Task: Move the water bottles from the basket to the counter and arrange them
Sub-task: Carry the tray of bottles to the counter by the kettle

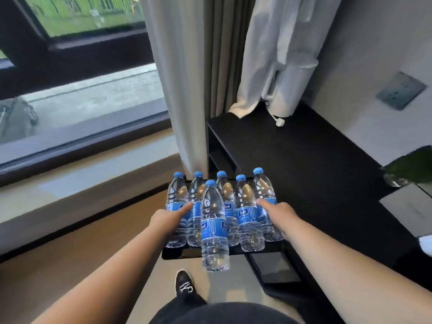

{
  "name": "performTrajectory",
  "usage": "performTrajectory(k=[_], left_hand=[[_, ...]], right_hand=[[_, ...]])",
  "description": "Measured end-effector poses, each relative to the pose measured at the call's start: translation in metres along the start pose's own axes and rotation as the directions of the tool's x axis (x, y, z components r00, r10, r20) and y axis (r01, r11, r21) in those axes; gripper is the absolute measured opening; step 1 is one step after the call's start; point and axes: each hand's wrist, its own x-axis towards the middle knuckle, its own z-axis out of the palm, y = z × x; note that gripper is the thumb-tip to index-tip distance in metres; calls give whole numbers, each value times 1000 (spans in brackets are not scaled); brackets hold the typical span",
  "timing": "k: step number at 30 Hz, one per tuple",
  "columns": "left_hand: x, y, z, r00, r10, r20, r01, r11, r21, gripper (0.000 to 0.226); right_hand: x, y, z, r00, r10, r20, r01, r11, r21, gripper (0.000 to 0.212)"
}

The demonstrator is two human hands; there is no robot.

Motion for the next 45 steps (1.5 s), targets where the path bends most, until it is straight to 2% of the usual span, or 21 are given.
performTrajectory(k=[3, 9, 14, 20, 29, 37, 41, 45], left_hand=[[32, 42, -1, 997, 46, 67, -51, 996, 77, 78], [76, 118, 5, 977, 143, 156, -175, 961, 215, 65], [101, 152, 36, 940, 159, 301, -245, 930, 275, 74], [117, 182, 87, 897, 169, 408, -308, 902, 304, 82], [125, 224, 140, 864, 182, 470, -381, 847, 372, 76], [134, 248, 172, 834, 173, 523, -428, 802, 417, 68], [147, 270, 186, 813, 176, 555, -464, 772, 435, 73], [159, 289, 197, 789, 165, 593, -502, 728, 466, 81]], right_hand=[[10, -11, 2, 996, 48, -77, -43, 997, 65, 83], [13, -19, 11, 968, 182, -170, -131, 953, 273, 67], [14, -8, 4, 934, 271, -234, -153, 894, 421, 67], [29, 5, -21, 869, 385, -311, -199, 847, 493, 68], [54, 11, -51, 870, 407, -278, -184, 791, 583, 60], [63, 19, -61, 835, 440, -329, -149, 758, 635, 54], [69, 17, -58, 807, 446, -387, -109, 756, 645, 62], [65, 9, -51, 773, 478, -417, -139, 769, 624, 67]])
